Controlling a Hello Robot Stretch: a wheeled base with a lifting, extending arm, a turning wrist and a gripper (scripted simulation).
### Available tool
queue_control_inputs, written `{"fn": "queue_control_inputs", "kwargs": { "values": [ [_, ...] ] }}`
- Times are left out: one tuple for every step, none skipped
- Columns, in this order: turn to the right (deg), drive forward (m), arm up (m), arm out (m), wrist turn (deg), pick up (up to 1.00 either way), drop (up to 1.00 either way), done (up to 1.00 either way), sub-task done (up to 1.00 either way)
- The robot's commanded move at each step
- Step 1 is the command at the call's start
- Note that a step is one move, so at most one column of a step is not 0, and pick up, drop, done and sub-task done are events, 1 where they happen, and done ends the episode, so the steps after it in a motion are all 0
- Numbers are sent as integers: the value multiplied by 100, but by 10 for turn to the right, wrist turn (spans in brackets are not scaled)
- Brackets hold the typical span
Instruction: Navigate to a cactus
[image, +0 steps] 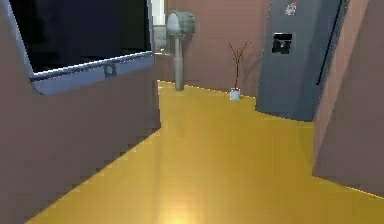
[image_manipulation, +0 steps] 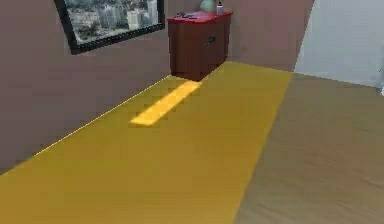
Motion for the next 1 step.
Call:
{"fn": "queue_control_inputs", "kwargs": {
  "values": [
    [450, 0, 0, 0, 0, 0, 0, 0, 0]
  ]
}}
